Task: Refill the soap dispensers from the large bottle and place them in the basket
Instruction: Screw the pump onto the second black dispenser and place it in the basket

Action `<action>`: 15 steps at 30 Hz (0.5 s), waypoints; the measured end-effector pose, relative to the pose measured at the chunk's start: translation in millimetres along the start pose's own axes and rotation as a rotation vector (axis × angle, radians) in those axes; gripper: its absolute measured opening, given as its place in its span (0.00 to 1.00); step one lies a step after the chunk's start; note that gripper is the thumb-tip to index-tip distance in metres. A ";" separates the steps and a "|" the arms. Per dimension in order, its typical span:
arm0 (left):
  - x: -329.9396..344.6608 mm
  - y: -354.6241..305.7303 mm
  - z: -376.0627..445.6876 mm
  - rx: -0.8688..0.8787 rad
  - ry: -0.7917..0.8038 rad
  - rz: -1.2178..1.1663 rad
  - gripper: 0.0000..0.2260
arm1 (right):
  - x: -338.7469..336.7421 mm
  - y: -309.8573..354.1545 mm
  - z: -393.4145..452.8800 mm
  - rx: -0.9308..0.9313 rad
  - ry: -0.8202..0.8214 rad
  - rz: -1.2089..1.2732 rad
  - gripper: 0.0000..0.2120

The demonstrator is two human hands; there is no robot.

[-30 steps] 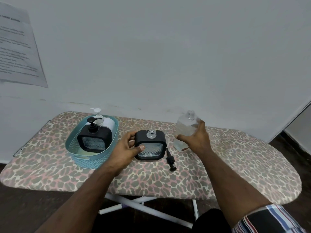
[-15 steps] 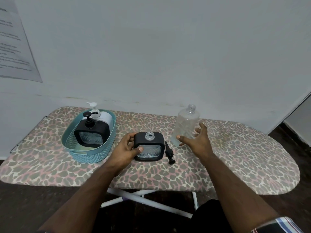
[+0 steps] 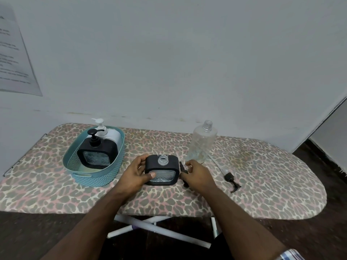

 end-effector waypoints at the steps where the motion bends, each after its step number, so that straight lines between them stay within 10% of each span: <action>1: 0.1 -0.4 -0.8 0.001 0.000 -0.002 0.24 | 0.6 1.4 3.0 0.011 0.014 -0.029 0.18; 8: 0.3 -0.2 -1.0 0.001 0.009 0.005 0.24 | -21.5 8.1 -3.8 0.045 -0.055 0.122 0.11; 15: -0.9 -1.7 0.5 -0.010 0.044 0.057 0.27 | -46.7 22.3 -20.0 0.072 0.158 0.857 0.05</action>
Point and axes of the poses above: each hand's wrist, its own z-axis towards the middle knuckle, its own x-axis out of the palm, y = z × x, the point moved 8 cm from there along z, towards the middle knuckle, and after that the axes turned 5 degrees about x, right-handed, at the moved point
